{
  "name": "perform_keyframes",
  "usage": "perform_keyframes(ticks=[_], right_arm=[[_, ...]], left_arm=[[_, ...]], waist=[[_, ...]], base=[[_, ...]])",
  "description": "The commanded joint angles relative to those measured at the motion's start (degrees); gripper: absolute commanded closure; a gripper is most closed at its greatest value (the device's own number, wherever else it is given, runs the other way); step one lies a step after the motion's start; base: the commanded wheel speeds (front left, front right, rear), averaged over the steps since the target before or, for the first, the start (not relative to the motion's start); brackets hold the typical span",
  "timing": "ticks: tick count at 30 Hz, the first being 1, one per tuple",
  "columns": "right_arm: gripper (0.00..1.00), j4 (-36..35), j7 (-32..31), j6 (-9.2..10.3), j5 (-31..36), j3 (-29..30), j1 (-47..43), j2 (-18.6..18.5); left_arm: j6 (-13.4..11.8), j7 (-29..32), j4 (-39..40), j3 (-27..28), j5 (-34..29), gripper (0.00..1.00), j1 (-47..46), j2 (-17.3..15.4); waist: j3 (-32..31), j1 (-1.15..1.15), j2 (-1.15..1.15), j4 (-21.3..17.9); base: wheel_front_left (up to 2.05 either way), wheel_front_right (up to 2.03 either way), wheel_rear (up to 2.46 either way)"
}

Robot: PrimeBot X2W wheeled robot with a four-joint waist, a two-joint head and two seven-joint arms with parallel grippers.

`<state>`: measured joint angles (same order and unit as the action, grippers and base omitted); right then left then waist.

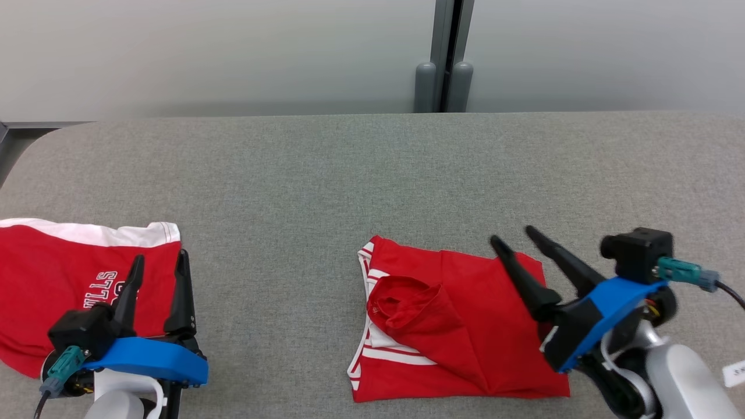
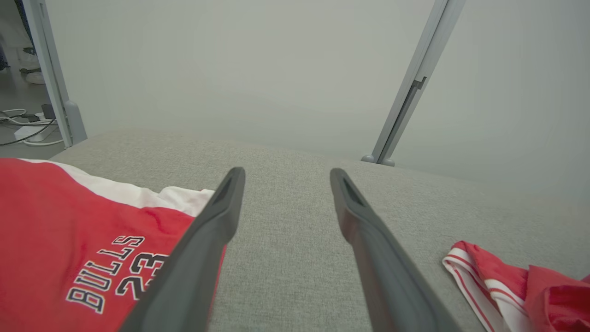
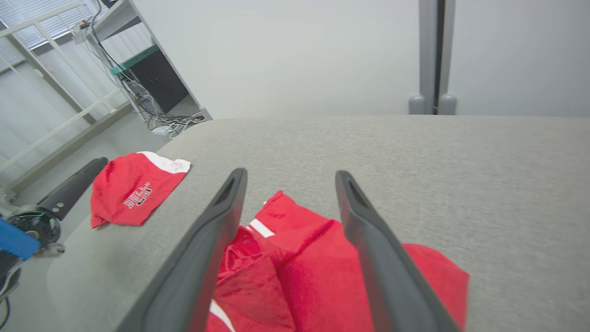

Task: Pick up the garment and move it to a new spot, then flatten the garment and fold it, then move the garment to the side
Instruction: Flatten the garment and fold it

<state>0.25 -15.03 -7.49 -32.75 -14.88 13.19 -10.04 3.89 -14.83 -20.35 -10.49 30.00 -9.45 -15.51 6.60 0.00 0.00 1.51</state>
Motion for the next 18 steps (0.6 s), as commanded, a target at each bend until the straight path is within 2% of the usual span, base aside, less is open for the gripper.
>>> perform_keyframes(ticks=[1, 4, 6, 9, 11, 12, 14, 16, 18], right_arm=[[0.00, 0.2, 0.0, -0.01, 1.9, 1.8, -1.6, -0.7], [0.00, 2.0, 0.1, -0.01, 7.7, 6.1, -3.6, -1.5], [0.00, 3.9, 0.3, -0.01, 11.1, 6.1, -4.7, -2.7], [0.03, 7.1, 1.3, -0.01, 13.8, 5.3, -5.2, -2.4], [0.29, 8.9, 2.3, -0.01, 15.1, 3.9, -5.2, -1.9], [0.45, 9.8, 2.8, -0.01, 15.4, 3.2, -4.9, -1.8], [0.61, 11.4, 3.9, -0.01, 14.8, 1.2, -3.9, -1.2], [1.00, 13.1, 4.8, -0.01, 15.1, -0.7, -3.2, -1.3], [1.00, 14.5, 5.3, -0.01, 14.6, -2.8, -2.4, -1.0]], left_arm=[[-0.1, -0.3, 0.2, 0.0, -0.3, 0.00, 0.1, -0.2], [-0.2, -0.3, 0.3, -0.1, -0.3, 0.00, 0.0, -0.4], [-0.2, -0.3, 0.4, -0.3, -0.4, 0.00, -0.2, -0.4], [-0.2, -0.3, 0.4, -0.4, -0.5, 0.00, -0.7, -0.6], [-0.3, -0.3, 0.3, -0.4, -0.5, 0.00, -0.7, -0.8], [-0.3, -0.3, 0.2, -0.4, -0.5, 0.00, -0.7, -0.8], [-0.4, -0.3, 0.2, -0.5, -0.5, 0.00, -0.7, -0.9], [-0.4, -0.2, 0.1, -0.6, -0.5, 0.00, -0.8, -1.0], [-0.4, -0.2, 0.1, -0.8, -0.7, 0.00, -0.9, -1.1]], waist=[[0.0, 0.00, 0.00, -0.1], [-0.1, 0.00, 0.00, -0.1], [0.0, 0.00, 0.00, 0.0], [0.2, 0.00, 0.00, 0.1], [0.3, 0.00, 0.00, 0.1], [0.3, 0.00, 0.00, 0.0], [0.4, 0.00, 0.00, 0.1], [0.4, 0.00, 0.00, 0.2], [0.4, 0.00, 0.00, 0.3]], base=[[0.00, 0.00, 0.00], [0.00, 0.00, 0.00], [0.00, 0.00, 0.00], [0.00, 0.00, 0.00], [0.00, 0.00, 0.00], [0.00, 0.00, 0.00], [0.00, 0.00, 0.00], [0.00, 0.00, 0.00], [0.00, 0.00, 0.00]])
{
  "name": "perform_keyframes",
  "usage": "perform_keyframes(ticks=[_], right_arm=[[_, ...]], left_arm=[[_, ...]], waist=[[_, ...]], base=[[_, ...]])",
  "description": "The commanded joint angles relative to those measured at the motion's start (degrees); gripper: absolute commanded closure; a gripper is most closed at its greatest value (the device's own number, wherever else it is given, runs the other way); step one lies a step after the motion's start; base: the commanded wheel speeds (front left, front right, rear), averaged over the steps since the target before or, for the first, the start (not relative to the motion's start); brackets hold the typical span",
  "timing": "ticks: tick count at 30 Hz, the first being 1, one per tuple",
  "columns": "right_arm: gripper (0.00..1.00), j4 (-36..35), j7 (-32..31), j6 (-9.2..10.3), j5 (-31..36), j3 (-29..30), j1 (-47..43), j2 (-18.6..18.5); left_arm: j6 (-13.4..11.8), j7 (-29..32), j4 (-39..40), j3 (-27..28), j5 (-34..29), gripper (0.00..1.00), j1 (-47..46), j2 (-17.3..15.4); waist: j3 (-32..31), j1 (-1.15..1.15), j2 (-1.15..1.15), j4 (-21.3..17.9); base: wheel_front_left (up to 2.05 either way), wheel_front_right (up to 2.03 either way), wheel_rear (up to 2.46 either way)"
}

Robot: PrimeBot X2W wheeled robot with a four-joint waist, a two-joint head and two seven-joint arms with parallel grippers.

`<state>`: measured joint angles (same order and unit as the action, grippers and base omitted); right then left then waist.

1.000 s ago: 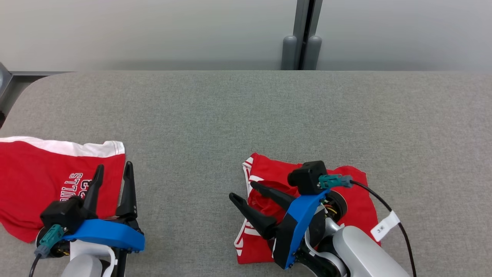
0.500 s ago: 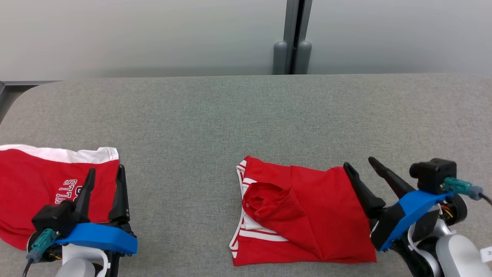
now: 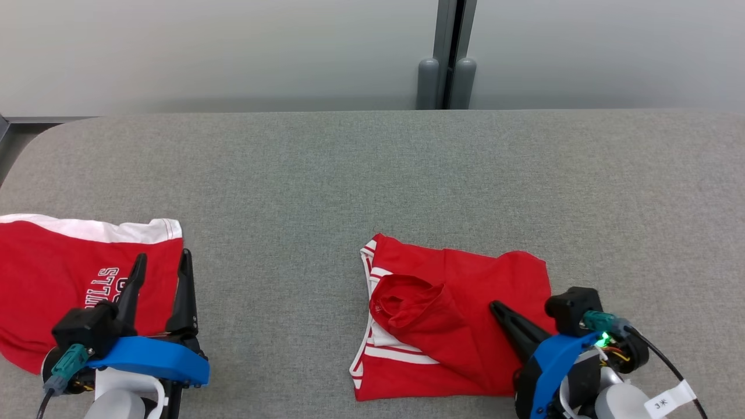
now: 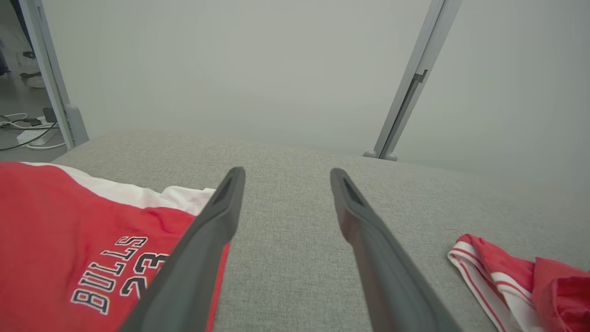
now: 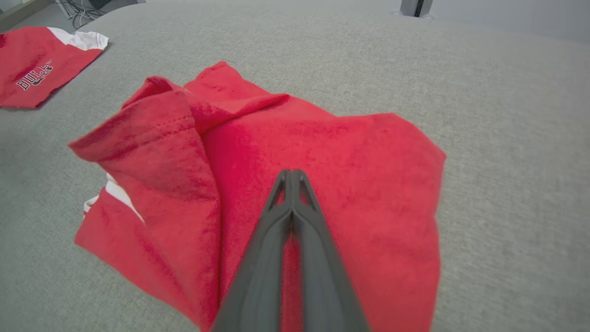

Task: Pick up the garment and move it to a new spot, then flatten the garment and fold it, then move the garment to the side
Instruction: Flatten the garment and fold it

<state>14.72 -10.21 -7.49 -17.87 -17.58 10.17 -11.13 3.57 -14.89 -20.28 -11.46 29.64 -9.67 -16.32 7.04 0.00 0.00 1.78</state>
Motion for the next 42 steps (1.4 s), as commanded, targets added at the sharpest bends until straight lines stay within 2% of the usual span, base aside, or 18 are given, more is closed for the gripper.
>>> perform_keyframes(ticks=[1, 9, 15, 18, 22, 27, 31, 42], right_arm=[[1.00, 0.6, 0.6, -0.01, -0.5, -1.1, 1.1, 0.1], [1.00, 2.0, -1.6, -0.01, -5.5, -10.8, 2.4, 0.9], [1.00, -3.5, -7.2, -0.01, -15.2, -22.6, 1.5, -0.8], [1.00, -7.1, -7.4, -0.01, -19.7, -25.7, 2.0, -1.8], [1.00, -9.0, -4.9, -0.01, -20.2, -24.2, 3.4, -3.3], [1.00, -5.7, -4.7, -0.01, -16.4, -18.3, 3.8, -3.9], [1.00, -2.3, -5.9, -0.01, -13.8, -15.5, 4.9, -3.5], [1.00, 6.6, -8.0, -0.01, -9.3, -15.0, 12.4, -0.1]], left_arm=[[-0.2, -0.1, 0.0, 0.0, -0.5, 0.00, -0.8, -0.4], [-0.5, 0.0, 0.0, -0.6, -0.3, 0.00, -1.0, -0.4], [-0.6, 0.0, 0.2, -0.7, 0.1, 0.00, -0.9, -0.5], [-0.8, 0.0, 0.4, -0.7, 0.3, 0.00, -0.9, -0.5], [-1.0, 0.0, 0.6, -0.8, 0.5, 0.00, -0.8, -0.6], [-1.1, 0.0, 0.8, -1.1, 0.5, 0.00, -0.8, -0.6], [-1.3, 0.2, 1.1, -1.3, 0.4, 0.00, -1.1, -0.6], [-1.2, 0.4, 1.6, -2.1, 0.4, 0.00, -2.0, -0.4]], waist=[[0.0, 0.00, 0.00, 0.1], [0.0, 0.00, 0.00, 0.5], [0.1, 0.00, 0.00, 0.4], [0.2, 0.00, 0.00, 0.3], [0.3, 0.00, 0.00, 0.2], [0.4, 0.00, 0.00, 0.3], [0.6, 0.00, 0.00, 0.6], [2.4, 0.00, 0.00, 2.5]], base=[[0.00, 0.00, 0.00], [0.00, 0.00, 0.00], [0.00, 0.00, 0.00], [0.00, 0.00, 0.00], [0.00, 0.00, 0.00], [0.00, 0.00, 0.00], [0.00, 0.00, 0.00], [0.00, 0.00, 0.00]])
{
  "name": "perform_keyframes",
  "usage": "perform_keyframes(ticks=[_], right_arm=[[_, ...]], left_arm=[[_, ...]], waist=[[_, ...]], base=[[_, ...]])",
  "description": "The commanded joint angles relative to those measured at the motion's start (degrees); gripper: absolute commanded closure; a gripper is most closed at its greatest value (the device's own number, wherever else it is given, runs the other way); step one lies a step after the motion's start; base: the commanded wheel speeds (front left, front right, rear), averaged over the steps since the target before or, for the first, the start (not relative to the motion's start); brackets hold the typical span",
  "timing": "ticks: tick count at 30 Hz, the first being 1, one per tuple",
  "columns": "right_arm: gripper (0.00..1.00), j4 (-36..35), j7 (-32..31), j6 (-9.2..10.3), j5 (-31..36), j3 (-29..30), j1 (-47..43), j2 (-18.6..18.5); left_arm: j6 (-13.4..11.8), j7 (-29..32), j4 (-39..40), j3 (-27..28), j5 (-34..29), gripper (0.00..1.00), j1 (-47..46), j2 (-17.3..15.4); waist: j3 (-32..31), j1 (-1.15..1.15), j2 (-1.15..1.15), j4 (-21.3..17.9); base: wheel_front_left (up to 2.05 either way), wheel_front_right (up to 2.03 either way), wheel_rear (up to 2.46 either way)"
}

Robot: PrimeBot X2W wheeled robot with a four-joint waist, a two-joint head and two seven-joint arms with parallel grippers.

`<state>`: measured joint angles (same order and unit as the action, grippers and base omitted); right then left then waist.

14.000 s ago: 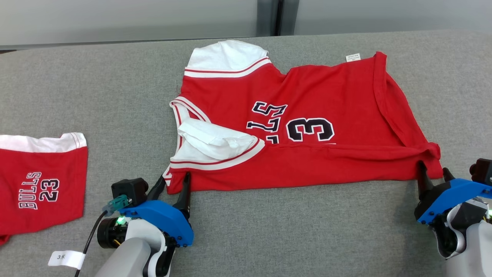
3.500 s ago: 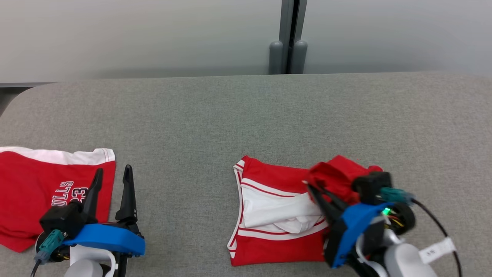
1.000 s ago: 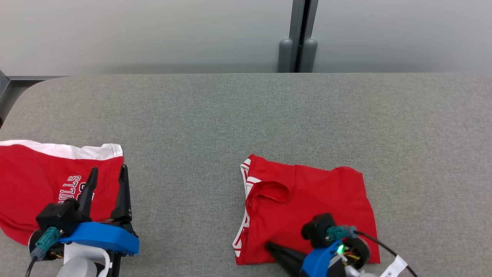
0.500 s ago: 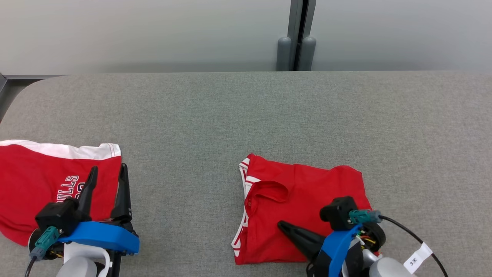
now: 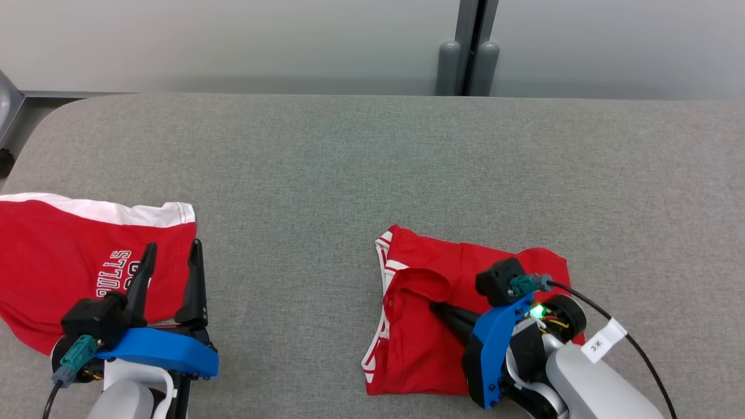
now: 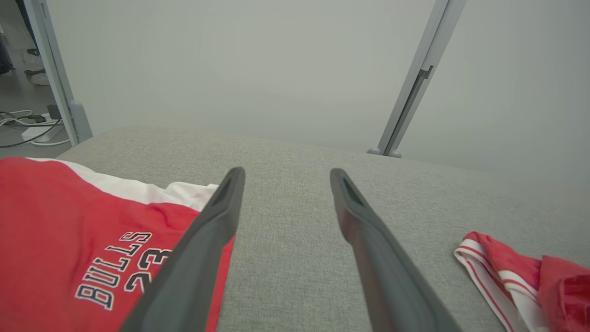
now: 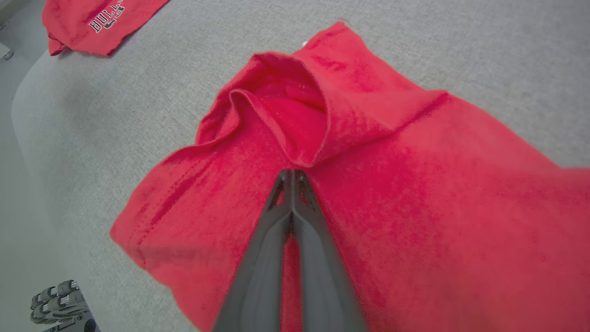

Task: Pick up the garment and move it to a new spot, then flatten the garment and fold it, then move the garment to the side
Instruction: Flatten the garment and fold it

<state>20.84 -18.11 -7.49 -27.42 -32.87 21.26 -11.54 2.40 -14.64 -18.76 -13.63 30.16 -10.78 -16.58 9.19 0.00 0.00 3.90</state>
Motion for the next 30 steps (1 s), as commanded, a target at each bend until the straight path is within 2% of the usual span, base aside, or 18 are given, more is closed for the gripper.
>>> perform_keyframes(ticks=[1, 11, 15, 18, 19, 20, 21, 26, 30], right_arm=[[1.00, 1.2, 0.2, -0.01, 0.8, 0.5, 2.3, 0.7], [1.00, 10.2, 2.1, -0.01, 2.8, 3.9, 12.8, 5.0], [1.00, 13.1, 6.5, -0.01, 1.5, 4.6, 16.7, 6.3], [1.00, 13.9, 12.3, -0.01, 0.7, 6.2, 17.7, 6.6], [0.64, 13.7, 13.9, -0.01, 0.7, 7.0, 17.0, 6.3], [0.36, 13.5, 15.3, -0.01, 0.6, 7.8, 16.0, 6.1], [0.00, 13.0, 16.9, -0.01, 0.6, 8.7, 15.0, 5.7], [0.00, 9.9, 21.7, -0.01, 2.1, 12.4, 10.6, 4.7], [0.00, 5.0, 24.3, -0.01, 4.6, 18.2, 4.4, 3.6]], left_arm=[[0.0, 0.1, 0.0, 0.0, -0.1, 0.00, -1.0, -0.1], [0.8, -0.1, -1.2, -1.2, -0.2, 0.00, -2.9, 0.8], [1.2, -0.2, -2.1, -1.4, -0.2, 0.00, -3.2, 1.0], [1.4, -0.4, -2.9, -1.3, -0.4, 0.00, -3.4, 1.0], [1.5, -0.4, -3.1, -1.3, -0.4, 0.00, -3.2, 0.9], [1.5, -0.4, -3.3, -1.2, -0.4, 0.00, -2.9, 0.9], [1.5, -0.5, -3.3, -1.1, -0.5, 0.00, -2.5, 0.8], [1.3, -0.5, -3.3, -0.4, -0.4, 0.00, -1.0, 0.4], [0.9, -0.6, -2.8, 0.7, -0.2, 0.00, 0.4, -0.1]], waist=[[0.4, 0.00, 0.00, 0.6], [1.3, 0.00, 0.00, 3.6], [1.4, 0.00, 0.00, 4.5], [0.8, 0.00, 0.00, 4.6], [0.4, 0.00, 0.00, 4.5], [0.0, 0.00, 0.00, 4.4], [-0.4, 0.00, 0.00, 4.1], [-1.9, 0.00, 0.00, 2.4], [-3.4, 0.00, 0.00, 0.5]], base=[[0.00, 0.00, 0.00], [0.00, 0.00, 0.00], [0.00, 0.00, 0.00], [0.00, 0.00, 0.00], [0.00, 0.00, 0.00], [0.00, 0.00, 0.00], [0.00, 0.00, 0.00], [0.00, 0.00, 0.00], [0.00, 0.00, 0.00]])
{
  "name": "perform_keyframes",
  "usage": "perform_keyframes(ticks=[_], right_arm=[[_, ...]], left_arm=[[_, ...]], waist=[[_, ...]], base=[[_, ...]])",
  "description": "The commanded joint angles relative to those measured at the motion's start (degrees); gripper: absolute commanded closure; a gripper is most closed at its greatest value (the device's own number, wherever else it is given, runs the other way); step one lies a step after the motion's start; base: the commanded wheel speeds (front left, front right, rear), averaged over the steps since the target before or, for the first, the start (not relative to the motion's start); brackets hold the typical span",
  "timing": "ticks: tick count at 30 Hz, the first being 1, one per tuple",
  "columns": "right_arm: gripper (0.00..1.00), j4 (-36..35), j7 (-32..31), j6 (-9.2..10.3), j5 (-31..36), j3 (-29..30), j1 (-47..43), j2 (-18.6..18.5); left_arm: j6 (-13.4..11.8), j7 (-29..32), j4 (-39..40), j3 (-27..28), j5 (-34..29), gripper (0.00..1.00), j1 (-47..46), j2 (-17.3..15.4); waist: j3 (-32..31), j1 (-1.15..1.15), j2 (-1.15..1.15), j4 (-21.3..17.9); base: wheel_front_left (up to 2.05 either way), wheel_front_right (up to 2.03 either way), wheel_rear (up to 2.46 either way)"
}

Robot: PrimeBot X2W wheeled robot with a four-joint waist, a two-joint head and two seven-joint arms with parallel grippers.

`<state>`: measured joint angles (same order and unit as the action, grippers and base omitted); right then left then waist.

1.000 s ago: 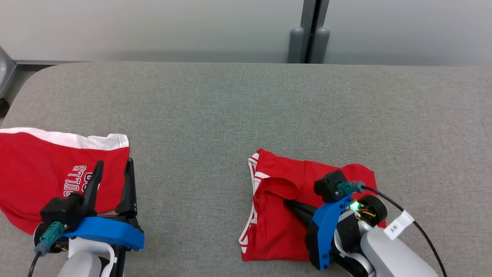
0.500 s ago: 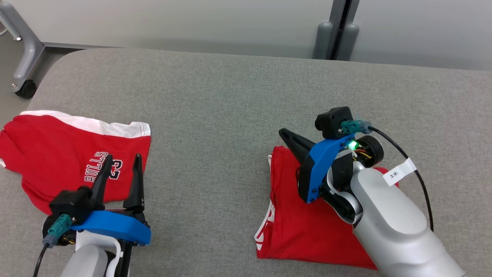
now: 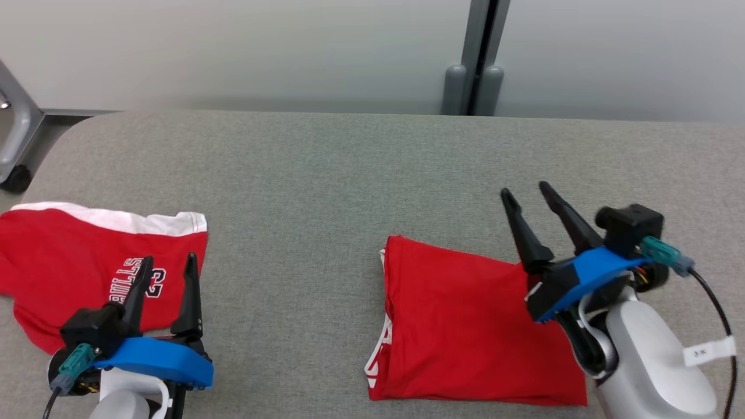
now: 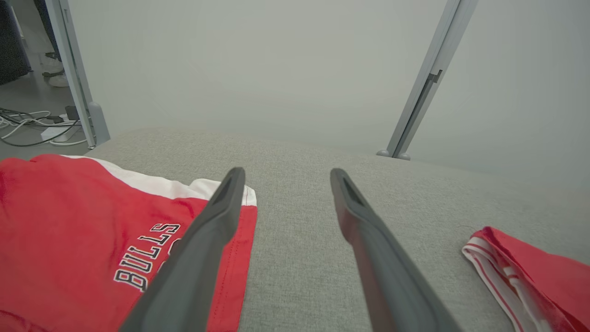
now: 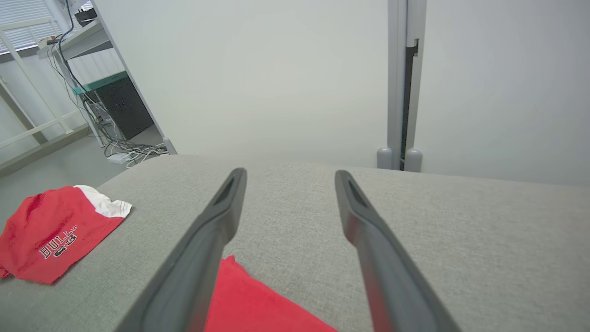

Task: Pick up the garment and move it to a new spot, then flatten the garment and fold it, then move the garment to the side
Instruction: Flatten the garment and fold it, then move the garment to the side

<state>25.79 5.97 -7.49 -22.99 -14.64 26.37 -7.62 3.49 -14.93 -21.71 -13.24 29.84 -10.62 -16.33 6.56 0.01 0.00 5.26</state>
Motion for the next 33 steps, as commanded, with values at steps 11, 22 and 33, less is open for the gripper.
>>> perform_keyframes(ticks=[11, 22, 33], right_arm=[[0.00, -14.6, -3.1, -0.01, 8.9, 14.6, -14.7, 2.3], [0.00, -17.5, -5.4, -0.01, 10.5, 20.2, -23.3, 4.0], [0.00, -18.7, -7.2, -0.01, 10.6, 20.7, -24.9, 4.5]], left_arm=[[-0.9, -0.3, 2.2, 2.0, -0.1, 0.00, 4.0, -0.5], [-0.5, -0.3, 1.4, 2.5, -0.6, 0.00, 5.7, 0.6], [-0.2, -0.3, 0.1, 3.5, -1.2, 0.00, 6.4, 0.6]], waist=[[-3.1, -0.01, 0.00, -4.3], [-6.2, -0.01, 0.00, -4.8], [-7.1, -0.01, 0.00, -5.7]], base=[[0.00, 0.00, 0.00], [0.00, 0.00, 0.00], [0.00, 0.00, 0.00]])
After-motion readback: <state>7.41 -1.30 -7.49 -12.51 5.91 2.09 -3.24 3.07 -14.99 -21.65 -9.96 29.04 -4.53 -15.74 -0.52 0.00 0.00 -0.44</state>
